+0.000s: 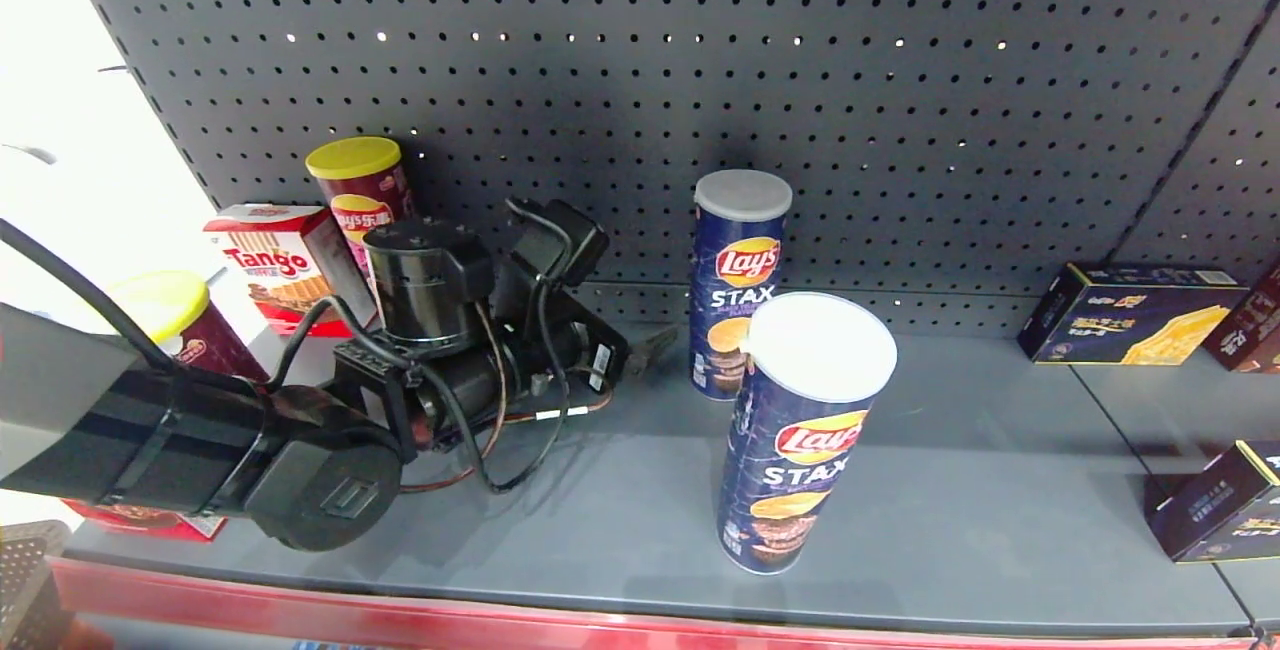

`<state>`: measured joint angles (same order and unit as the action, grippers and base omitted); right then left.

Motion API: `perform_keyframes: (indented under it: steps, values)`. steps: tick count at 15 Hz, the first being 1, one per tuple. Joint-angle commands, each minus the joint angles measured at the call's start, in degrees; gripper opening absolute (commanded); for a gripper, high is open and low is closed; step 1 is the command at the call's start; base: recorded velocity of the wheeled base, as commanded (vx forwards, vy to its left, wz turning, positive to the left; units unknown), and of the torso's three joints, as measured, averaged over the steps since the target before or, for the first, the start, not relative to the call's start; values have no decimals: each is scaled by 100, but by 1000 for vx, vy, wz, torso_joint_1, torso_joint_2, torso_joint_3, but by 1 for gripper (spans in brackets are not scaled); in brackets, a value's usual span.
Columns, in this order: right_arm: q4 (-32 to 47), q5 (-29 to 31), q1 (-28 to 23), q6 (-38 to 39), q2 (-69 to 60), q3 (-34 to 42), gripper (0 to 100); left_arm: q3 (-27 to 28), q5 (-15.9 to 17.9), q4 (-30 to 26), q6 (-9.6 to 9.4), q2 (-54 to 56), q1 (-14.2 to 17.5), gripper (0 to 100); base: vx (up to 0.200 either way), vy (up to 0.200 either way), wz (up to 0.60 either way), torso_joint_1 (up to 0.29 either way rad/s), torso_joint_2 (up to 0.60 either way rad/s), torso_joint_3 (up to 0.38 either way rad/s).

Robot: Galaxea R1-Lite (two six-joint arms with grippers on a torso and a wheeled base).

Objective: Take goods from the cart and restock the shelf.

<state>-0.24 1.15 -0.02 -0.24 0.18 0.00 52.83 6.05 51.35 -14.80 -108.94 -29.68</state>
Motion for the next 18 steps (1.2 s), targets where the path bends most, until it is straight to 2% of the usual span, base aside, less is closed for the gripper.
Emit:
perform_keyframes:
  steps: [1,3,18]
  values:
    - [-2,0,2,-2,8,0,100,-115,-104,16,-85,101,-20,100,0,0,0,0,0,0]
    - [-2,0,-6,-2,8,0,100,-115,-367,16,-199,83,-29,100,0,0,0,0,0,0]
    - [-2,0,2,-2,8,0,100,342,-411,-46,-172,-620,-169,100,0,0,0,0,0,0]
